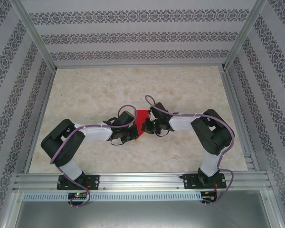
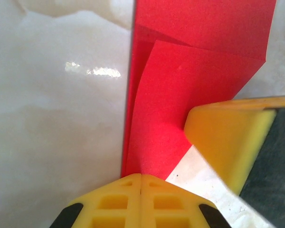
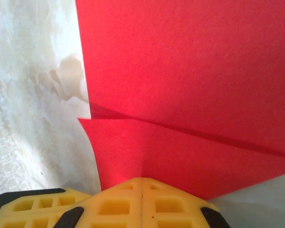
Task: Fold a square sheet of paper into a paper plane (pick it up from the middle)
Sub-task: Third fold the triangle at the center of the table.
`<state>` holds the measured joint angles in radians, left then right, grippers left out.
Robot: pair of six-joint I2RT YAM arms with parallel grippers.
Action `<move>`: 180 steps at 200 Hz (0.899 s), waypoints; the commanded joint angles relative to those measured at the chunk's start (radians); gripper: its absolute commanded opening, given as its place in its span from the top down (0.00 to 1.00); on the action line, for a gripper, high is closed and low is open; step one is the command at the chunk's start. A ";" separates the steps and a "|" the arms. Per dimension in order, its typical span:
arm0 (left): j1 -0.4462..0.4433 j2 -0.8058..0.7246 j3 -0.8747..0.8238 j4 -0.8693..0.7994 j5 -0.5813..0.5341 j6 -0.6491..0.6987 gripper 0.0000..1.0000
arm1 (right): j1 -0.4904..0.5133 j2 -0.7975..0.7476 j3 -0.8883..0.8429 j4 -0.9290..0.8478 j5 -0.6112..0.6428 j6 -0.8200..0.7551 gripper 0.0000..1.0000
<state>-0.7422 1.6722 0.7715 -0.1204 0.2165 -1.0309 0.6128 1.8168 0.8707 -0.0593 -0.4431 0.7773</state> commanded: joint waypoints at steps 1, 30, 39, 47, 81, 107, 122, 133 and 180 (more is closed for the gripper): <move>-0.013 0.044 -0.050 -0.171 -0.059 -0.009 1.00 | -0.110 0.038 0.007 -0.017 0.131 -0.048 1.00; -0.013 0.046 -0.054 -0.169 -0.059 -0.008 1.00 | -0.169 0.017 0.035 -0.046 0.148 -0.084 1.00; -0.013 0.046 -0.050 -0.165 -0.057 -0.005 1.00 | -0.171 -0.005 0.040 -0.051 0.148 -0.086 1.00; -0.013 0.046 -0.046 -0.165 -0.056 -0.003 1.00 | -0.166 -0.031 0.037 -0.047 0.130 -0.078 1.00; -0.013 0.044 -0.030 -0.166 -0.055 0.007 1.00 | -0.066 -0.168 -0.008 0.010 0.103 -0.037 1.00; -0.013 0.046 -0.014 -0.171 -0.052 0.015 1.00 | 0.004 -0.149 -0.022 0.052 0.066 0.005 1.00; -0.013 0.046 -0.008 -0.174 -0.052 0.019 1.00 | 0.023 -0.114 -0.027 0.079 0.046 0.022 1.00; -0.013 0.046 -0.004 -0.176 -0.051 0.023 1.00 | 0.030 -0.087 -0.030 0.095 0.036 0.034 1.00; -0.013 0.029 0.014 -0.177 -0.047 0.048 1.00 | 0.030 0.007 -0.020 0.086 0.034 0.031 1.00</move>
<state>-0.7429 1.6775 0.7933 -0.1539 0.2142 -1.0241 0.6437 1.7855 0.8543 0.0120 -0.4019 0.7979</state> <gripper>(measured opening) 0.048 0.045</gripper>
